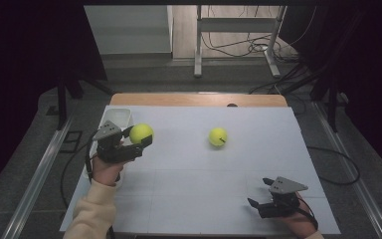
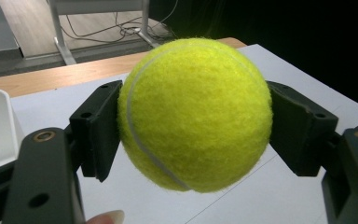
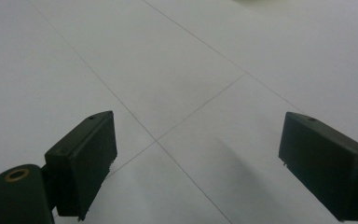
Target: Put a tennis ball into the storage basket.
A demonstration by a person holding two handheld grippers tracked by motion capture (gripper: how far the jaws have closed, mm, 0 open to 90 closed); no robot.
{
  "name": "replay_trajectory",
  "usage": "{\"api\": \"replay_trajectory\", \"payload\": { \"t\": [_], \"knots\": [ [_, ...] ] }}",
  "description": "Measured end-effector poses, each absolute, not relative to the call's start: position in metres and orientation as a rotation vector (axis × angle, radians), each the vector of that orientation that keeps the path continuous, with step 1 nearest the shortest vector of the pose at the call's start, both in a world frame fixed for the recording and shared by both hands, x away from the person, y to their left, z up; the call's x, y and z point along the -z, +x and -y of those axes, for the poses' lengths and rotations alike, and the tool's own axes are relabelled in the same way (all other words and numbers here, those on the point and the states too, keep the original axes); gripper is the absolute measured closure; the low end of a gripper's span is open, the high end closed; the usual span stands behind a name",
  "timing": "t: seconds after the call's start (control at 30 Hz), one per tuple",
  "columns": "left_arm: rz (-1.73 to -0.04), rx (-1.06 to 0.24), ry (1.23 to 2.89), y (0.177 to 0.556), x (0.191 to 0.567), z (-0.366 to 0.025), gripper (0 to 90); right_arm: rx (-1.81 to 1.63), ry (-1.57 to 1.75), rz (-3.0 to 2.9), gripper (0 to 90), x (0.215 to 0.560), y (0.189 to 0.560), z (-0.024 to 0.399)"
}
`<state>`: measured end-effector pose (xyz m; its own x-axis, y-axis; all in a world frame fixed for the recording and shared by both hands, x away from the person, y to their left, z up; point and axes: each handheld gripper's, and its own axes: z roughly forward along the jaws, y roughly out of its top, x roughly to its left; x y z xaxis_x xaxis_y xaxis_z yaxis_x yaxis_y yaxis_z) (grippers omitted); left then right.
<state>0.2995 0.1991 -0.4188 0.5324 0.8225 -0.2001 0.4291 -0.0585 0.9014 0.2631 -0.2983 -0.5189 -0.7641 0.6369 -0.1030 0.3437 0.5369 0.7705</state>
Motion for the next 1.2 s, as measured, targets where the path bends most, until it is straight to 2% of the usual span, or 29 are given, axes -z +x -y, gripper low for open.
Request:
{"api": "replay_trajectory", "payload": {
  "t": [1.2],
  "knots": [
    [-1.143, -0.512, 1.642, 0.301, 0.420, -0.220, 25.7, -1.089, 0.810, -2.410, 11.7, 0.520, 0.264, 0.298]
  ]
}}
